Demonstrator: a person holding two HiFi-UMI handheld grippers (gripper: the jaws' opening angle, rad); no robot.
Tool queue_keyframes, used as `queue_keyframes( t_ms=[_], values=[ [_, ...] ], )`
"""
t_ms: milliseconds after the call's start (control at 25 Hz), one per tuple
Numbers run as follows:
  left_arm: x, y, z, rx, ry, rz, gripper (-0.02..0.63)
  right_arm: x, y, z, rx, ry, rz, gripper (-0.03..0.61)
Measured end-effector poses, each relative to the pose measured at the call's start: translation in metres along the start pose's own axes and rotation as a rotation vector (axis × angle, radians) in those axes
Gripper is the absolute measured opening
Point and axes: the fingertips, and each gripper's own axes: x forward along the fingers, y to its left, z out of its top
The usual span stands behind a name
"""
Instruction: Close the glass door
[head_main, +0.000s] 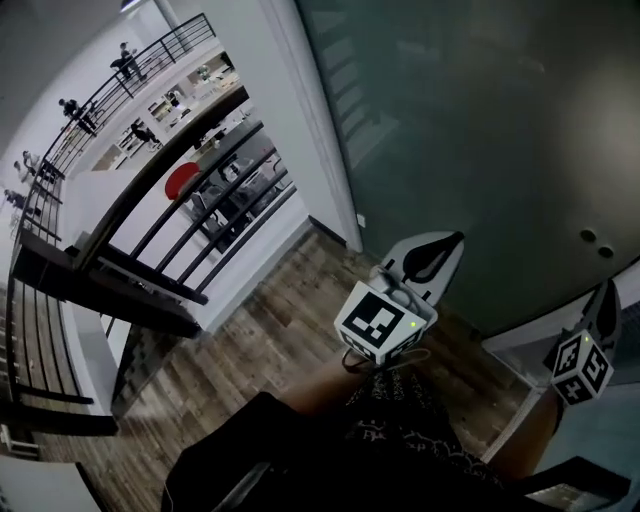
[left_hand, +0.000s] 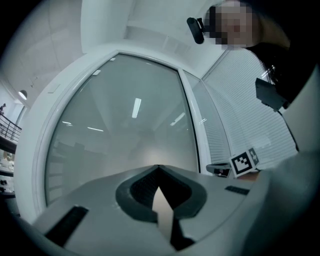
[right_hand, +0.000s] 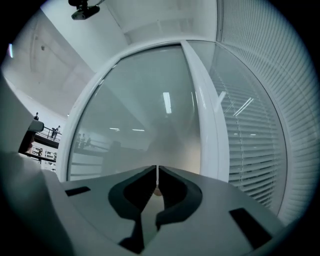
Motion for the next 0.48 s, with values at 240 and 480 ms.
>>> queue_keyframes(
  t_ms=[240, 480],
  values=[
    [-0.003, -0.033, 0.02, 0.053, -0.028, 0.01, 0.002, -0.037, -0.011, 0.03, 0.034, -0.073, 0.05, 0.003],
    [-0.003, -0.09, 0.039, 0.056, -0.057, 0.062, 0.002, -0.078, -0.039, 0.047, 0.044, -0.115, 0.138, 0.003]
  ],
)
